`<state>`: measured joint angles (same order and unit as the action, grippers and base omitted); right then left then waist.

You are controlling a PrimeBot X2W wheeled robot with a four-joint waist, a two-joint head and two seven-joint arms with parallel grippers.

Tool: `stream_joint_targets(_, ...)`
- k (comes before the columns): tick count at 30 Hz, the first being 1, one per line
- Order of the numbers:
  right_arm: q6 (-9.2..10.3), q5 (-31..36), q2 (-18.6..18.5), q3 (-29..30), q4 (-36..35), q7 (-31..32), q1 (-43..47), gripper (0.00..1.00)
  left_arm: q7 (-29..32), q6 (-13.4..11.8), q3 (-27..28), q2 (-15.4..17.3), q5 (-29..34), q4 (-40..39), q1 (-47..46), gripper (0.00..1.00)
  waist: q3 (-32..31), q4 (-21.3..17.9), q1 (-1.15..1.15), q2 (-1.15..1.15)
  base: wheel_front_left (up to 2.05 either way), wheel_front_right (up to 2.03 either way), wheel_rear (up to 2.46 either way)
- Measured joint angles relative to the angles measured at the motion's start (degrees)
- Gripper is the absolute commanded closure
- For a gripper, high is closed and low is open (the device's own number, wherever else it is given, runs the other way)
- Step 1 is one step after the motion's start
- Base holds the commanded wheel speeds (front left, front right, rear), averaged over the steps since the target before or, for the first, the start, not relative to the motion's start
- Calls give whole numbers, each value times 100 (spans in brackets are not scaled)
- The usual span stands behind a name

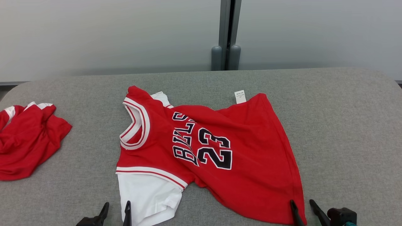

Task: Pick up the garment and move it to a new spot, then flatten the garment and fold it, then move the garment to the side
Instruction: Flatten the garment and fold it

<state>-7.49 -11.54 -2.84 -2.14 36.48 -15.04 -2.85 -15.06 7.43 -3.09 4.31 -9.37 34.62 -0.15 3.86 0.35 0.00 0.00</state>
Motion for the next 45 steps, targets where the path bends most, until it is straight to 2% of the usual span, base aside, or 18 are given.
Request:
stream_joint_targets(13,0,-390,-5,-270,203,-19,-18,0,-18,0,-81,-76,-390,431,10,0,20,-33,-1,0,0,0,0)
stream_joint_targets(27,9,-965,-55,-866,427,-70,3,0,-69,-7,-868,-58,-1079,938,-223,0,-32,-51,-1,-1,0,0,0)
stream_joint_targets(28,9,-1016,-56,-888,439,-74,2,31,-69,-7,-902,-58,-1101,953,-232,6,-37,-51,-1,-1,0,0,0)
stream_joint_targets(29,9,-1059,-56,-909,454,-76,1,56,-69,-7,-934,-58,-1129,964,-236,32,-43,-49,-1,-1,0,0,0)
stream_joint_targets(30,10,-1079,-58,-926,467,-76,1,75,-69,-7,-976,-55,-1151,971,-237,57,-47,-49,-1,-1,0,0,0)
stream_joint_targets(31,10,-1092,-65,-948,466,-76,1,100,-69,-7,-1017,-53,-1194,973,-238,92,-52,-49,-1,-1,0,0,0)
stream_joint_targets(32,10,-1129,-66,-965,456,-74,3,100,-69,-7,-1088,-52,-1245,966,-240,100,-62,-48,-1,-1,0,0,0)
stream_joint_targets(38,7,-1115,-10,-1049,136,-13,68,100,-16,0,-1201,-82,-1585,744,-235,100,-90,-48,0,1,0,0,0)
stream_joint_targets(45,3,-1115,-1,-1100,-497,-10,24,100,-8,0,-1237,-31,-1758,-33,-277,100,-84,-49,0,1,0,0,0)
